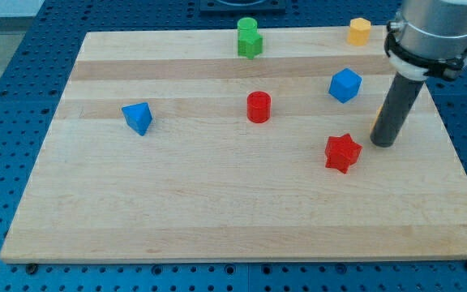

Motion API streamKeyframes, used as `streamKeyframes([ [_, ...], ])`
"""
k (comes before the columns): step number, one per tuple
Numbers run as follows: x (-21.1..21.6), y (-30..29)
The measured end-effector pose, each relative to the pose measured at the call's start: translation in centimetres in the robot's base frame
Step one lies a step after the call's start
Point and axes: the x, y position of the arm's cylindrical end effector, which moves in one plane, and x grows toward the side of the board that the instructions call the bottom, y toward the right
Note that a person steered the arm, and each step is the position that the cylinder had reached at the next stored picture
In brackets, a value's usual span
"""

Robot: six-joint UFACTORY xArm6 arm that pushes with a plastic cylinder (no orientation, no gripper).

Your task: Move the yellow heart to top right

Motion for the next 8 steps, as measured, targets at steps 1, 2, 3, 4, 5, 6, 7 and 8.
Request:
streamKeyframes([
  [1,-0.14,0.35],
  [2,-0.14,0.35],
  [3,0.21,0.35],
  [4,0.37,0.35],
  [5,0.37,0.36],
  [6,0.36,0.88],
  [7,0.36,0.88],
  [8,-0.39,0.88],
])
